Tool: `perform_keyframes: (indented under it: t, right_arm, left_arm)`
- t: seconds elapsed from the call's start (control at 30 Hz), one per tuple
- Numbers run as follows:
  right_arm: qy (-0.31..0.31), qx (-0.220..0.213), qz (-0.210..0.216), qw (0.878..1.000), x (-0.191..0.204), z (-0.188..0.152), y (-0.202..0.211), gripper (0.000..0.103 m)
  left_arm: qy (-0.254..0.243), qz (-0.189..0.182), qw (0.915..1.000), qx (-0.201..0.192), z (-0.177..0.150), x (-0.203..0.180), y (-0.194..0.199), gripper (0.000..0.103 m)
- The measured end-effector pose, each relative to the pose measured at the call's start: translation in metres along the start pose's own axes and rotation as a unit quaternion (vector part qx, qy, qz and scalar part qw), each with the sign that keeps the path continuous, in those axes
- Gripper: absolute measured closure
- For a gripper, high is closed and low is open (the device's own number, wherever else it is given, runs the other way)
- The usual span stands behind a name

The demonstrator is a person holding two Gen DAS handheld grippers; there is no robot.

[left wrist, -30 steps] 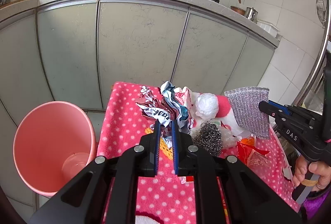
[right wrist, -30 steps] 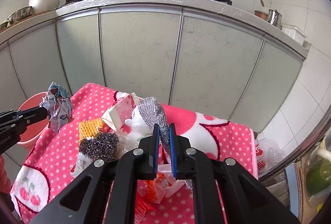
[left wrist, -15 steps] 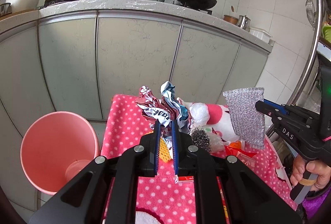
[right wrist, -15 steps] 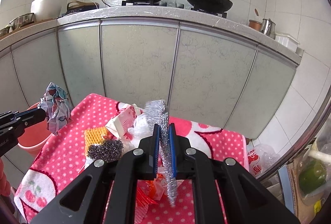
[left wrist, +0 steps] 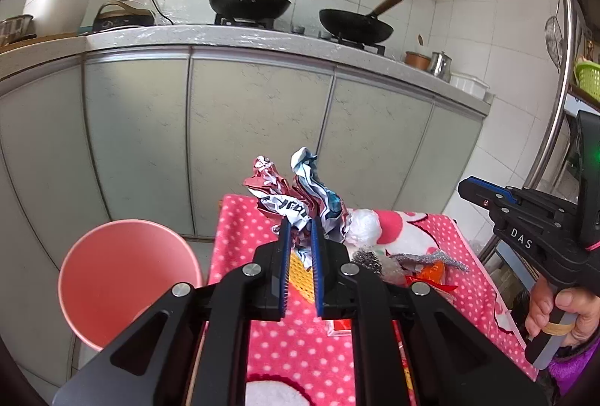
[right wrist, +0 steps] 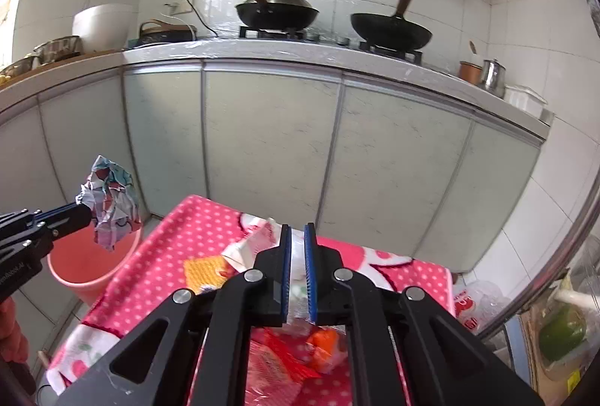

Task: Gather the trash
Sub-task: 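Carry the foil wrapper in the left tool over the pink bucket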

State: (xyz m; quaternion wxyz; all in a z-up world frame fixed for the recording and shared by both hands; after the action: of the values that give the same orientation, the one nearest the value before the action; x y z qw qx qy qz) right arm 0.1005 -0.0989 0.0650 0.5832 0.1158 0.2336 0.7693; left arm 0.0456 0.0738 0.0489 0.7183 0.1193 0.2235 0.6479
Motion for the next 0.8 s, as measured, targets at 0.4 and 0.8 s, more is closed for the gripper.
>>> perform_keyframes:
  t: [0.4, 0.8]
  right_arm:
    - [0.058, 0.003, 0.046, 0.997, 0.085, 0.024, -0.020, 0.097]
    - [0.106, 0.038, 0.121, 0.986, 0.200, 0.028, -0.059, 0.097]
  left_arm:
    - [0.038, 0.038, 0.9985, -0.009, -0.005, 0.061, 0.014, 0.094]
    - [0.085, 0.085, 0.9927, 0.011, -0.028, 0.137, 0.007, 0.094]
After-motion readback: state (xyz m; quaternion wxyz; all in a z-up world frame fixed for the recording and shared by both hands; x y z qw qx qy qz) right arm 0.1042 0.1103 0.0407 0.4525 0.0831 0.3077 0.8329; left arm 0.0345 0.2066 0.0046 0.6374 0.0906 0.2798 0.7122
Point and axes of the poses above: each gripper's, at about its wrist camera, not at the fingertips, and y roughly against the way its jaws point, x to its left, z to its top, the point moved 6 cm from there along -y, roughly the way its jaws point, and after that the axes turned 1 degree about z, right-handed, at the moved point
